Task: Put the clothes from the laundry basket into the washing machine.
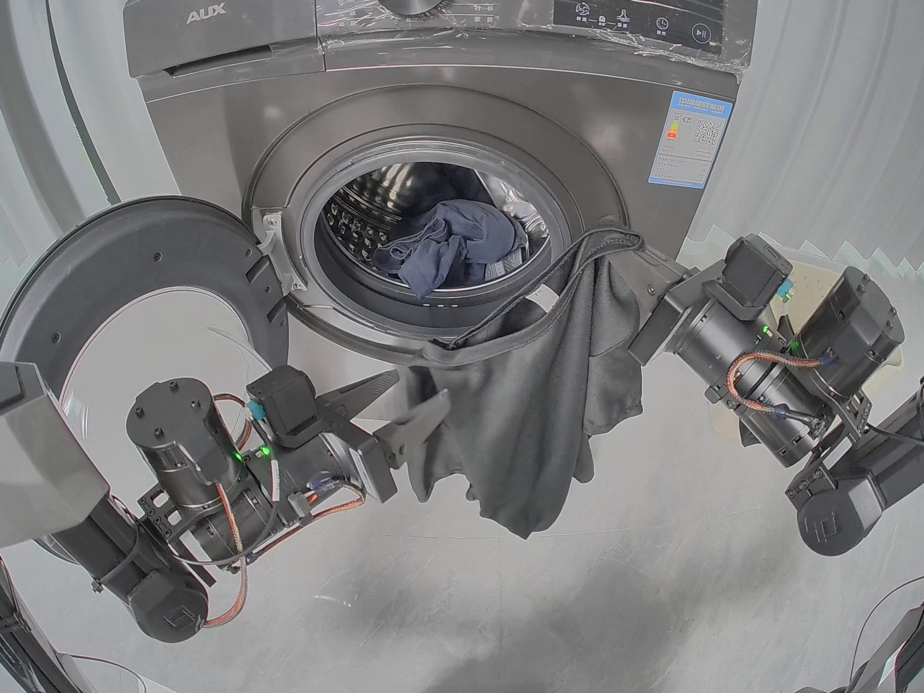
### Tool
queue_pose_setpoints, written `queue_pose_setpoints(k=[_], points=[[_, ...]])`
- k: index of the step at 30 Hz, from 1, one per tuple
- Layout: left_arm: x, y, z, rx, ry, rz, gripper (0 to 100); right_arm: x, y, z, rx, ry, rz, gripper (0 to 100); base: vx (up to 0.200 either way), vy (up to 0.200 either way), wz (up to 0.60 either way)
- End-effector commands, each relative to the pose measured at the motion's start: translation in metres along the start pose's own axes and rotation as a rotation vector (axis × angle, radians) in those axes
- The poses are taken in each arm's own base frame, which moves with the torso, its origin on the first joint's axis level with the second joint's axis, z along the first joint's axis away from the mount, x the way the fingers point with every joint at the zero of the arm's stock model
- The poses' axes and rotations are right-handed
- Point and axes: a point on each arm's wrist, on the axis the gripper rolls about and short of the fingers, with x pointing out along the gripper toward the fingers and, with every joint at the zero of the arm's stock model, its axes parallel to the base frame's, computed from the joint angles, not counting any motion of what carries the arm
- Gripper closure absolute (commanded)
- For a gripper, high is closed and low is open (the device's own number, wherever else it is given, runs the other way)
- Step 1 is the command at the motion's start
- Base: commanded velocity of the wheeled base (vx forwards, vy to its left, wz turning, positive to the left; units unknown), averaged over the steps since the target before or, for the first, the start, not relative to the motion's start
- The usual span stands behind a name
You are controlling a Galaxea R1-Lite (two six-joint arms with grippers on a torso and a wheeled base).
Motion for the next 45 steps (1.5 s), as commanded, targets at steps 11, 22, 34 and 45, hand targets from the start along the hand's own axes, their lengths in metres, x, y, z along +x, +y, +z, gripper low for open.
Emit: queue_pose_setpoints(k=[11, 22, 34, 45], points=[[0.001, -0.002, -0.014, -0.002, 0.052, -0.009, 0, -0.002, -0.007, 0.005, -0.011, -0.011, -0.004, 100, 0.0, 0.0, 0.0], [0.036, 0.017, -0.037, 0.054, 0.067, 0.019, 0, -0.003, -0.002, 0.005, -0.006, -0.01, 0.01, 100, 0.0, 0.0, 0.0], [0.075, 0.042, -0.059, 0.123, 0.042, 0.031, 0, -0.002, 0.003, 0.005, 0.001, -0.011, 0.025, 100, 0.0, 0.0, 0.0], [0.103, 0.052, -0.07, 0.148, -0.003, 0.032, 0, -0.002, 0.008, 0.004, 0.008, -0.008, 0.039, 100, 0.0, 0.0, 0.0]])
